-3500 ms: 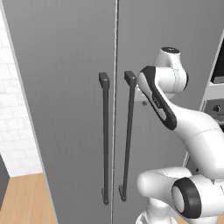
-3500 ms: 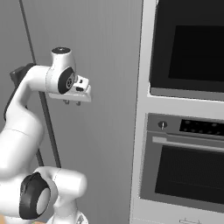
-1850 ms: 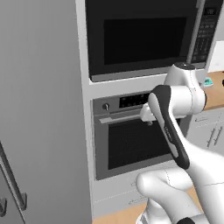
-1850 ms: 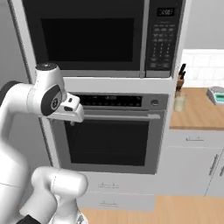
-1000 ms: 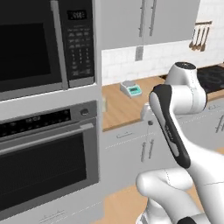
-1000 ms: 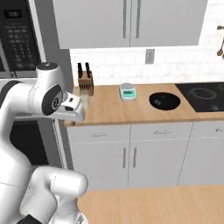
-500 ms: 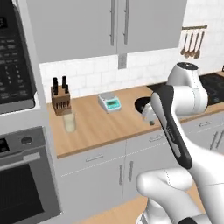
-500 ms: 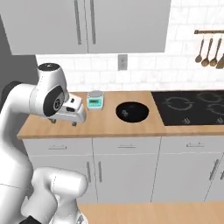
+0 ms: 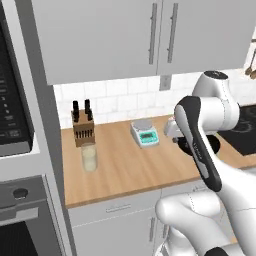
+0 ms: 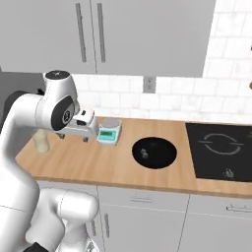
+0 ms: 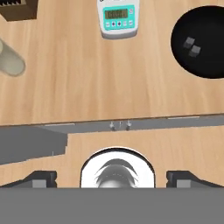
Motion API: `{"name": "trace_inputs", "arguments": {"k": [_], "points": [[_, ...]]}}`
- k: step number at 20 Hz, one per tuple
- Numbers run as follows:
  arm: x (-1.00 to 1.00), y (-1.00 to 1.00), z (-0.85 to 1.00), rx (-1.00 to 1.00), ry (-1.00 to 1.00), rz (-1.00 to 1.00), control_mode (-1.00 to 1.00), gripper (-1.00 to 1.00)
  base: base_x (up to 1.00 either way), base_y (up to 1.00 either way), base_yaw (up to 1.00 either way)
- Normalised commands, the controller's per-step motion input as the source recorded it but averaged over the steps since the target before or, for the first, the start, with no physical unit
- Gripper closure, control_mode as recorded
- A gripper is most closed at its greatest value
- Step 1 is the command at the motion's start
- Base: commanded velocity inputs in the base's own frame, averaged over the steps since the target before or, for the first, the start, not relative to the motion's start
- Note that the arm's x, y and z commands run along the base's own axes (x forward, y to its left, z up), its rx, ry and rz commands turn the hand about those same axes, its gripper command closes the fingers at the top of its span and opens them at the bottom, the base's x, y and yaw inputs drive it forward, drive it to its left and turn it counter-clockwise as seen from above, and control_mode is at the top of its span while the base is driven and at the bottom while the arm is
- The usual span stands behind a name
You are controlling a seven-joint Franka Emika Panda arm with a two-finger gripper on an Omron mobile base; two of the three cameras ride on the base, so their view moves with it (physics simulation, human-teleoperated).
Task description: Grab a lemon wedge from the fridge and one ice cube from the ice bowl, and put them in the glass of lemonade.
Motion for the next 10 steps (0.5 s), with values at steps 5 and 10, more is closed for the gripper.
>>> {"name": "trace_inputs", "arguments": {"k": [5,10], "points": [[0.0,0.0,0.0,0.0,0.0,0.0,1.0,-1.0,0.52,-0.09,0.38],[0.0,-0.44,-0.26,0.0,-0.02,0.02,-1.0,-1.0,0.02,-0.22,0.07]]}}
